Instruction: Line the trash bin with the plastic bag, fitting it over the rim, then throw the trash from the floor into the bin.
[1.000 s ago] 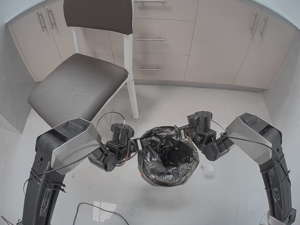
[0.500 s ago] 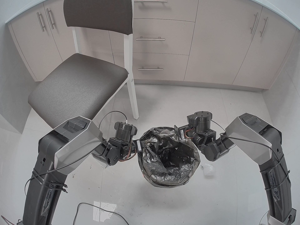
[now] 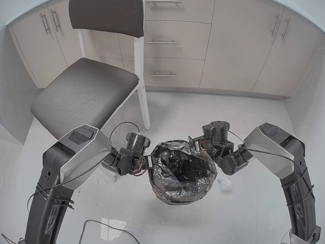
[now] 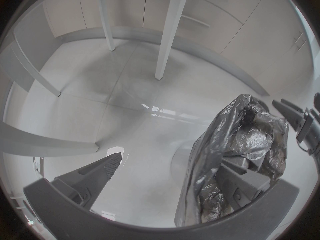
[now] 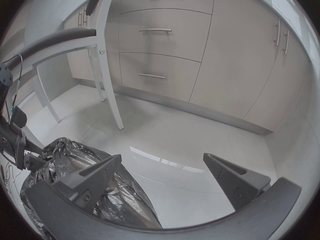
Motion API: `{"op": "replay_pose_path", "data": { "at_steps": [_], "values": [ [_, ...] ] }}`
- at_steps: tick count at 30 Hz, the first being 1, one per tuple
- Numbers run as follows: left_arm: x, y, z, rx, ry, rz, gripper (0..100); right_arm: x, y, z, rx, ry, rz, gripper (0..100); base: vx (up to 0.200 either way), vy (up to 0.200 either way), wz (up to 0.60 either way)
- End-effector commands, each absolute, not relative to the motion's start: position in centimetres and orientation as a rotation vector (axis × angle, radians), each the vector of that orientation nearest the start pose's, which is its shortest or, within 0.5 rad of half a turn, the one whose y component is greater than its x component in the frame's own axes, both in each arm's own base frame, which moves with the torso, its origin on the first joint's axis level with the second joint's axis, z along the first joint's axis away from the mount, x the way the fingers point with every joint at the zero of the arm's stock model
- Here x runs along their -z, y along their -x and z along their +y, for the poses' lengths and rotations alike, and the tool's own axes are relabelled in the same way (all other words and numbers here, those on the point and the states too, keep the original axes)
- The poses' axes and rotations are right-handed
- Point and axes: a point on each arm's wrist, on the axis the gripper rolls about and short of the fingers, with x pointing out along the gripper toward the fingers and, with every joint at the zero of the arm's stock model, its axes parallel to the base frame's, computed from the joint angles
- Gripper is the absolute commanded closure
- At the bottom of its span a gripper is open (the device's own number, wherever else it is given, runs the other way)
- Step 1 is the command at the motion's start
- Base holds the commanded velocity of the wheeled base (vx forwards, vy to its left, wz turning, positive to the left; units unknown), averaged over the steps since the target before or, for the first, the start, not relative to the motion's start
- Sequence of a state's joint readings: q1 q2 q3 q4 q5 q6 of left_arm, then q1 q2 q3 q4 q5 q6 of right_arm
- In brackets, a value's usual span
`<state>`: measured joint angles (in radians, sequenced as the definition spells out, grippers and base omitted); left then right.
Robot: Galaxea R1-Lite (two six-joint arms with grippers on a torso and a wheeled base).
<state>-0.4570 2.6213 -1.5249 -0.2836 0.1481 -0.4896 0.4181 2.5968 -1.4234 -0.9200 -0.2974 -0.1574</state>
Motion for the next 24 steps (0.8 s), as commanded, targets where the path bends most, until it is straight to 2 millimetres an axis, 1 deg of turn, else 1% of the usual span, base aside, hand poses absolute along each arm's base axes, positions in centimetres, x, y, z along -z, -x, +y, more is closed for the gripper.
{"op": "replay_pose_path", "data": {
  "at_steps": [1, 4, 6, 9, 15, 16, 19, 22, 24],
  "values": [
    [4.3, -43.7, -21.0, 0.081, 0.214, 0.864, 0, 0.3, -45.2, 19.4, -0.139, 0.246, 0.229, 0, 0.000, 0.000, 0.00],
    [4.5, -43.9, -21.1, 0.065, 0.195, 0.922, 0, 0.3, -45.2, 19.4, -0.139, 0.246, 0.229, 0, 0.000, 0.000, 0.00],
    [4.2, -44.0, -21.2, 0.050, 0.207, 0.940, 0, 0.3, -45.2, 19.4, -0.139, 0.246, 0.229, 0, 0.000, 0.000, 0.00],
    [4.0, -44.2, -21.3, 0.042, 0.219, 0.944, 0, 0.3, -45.2, 19.4, -0.139, 0.246, 0.229, 0, 0.000, 0.000, 0.00],
    [3.8, -44.0, -21.3, 0.053, 0.223, 0.970, 0, -0.5, -44.9, 19.8, -0.138, 0.245, 0.218, 0, 0.000, 0.000, 0.00],
    [3.7, -43.9, -21.2, 0.068, 0.228, 0.994, 0, -0.9, -44.5, 20.2, -0.144, 0.247, 0.212, 0, 0.000, 0.000, 0.00],
    [3.3, -43.9, -21.1, 0.083, 0.239, 1.004, 0, -1.7, -43.9, 20.7, -0.161, 0.247, 0.206, 0, 0.000, 0.000, 0.00],
    [3.2, -43.9, -20.9, 0.080, 0.242, 1.001, 0, -2.1, -43.2, 21.1, -0.176, 0.250, 0.207, 0, 0.000, 0.000, 0.00],
    [2.6, -43.8, -20.8, 0.077, 0.259, 0.992, 0, -2.2, -42.9, 21.4, -0.184, 0.252, 0.211, 0, 0.000, 0.000, 0.00]
  ]
}}
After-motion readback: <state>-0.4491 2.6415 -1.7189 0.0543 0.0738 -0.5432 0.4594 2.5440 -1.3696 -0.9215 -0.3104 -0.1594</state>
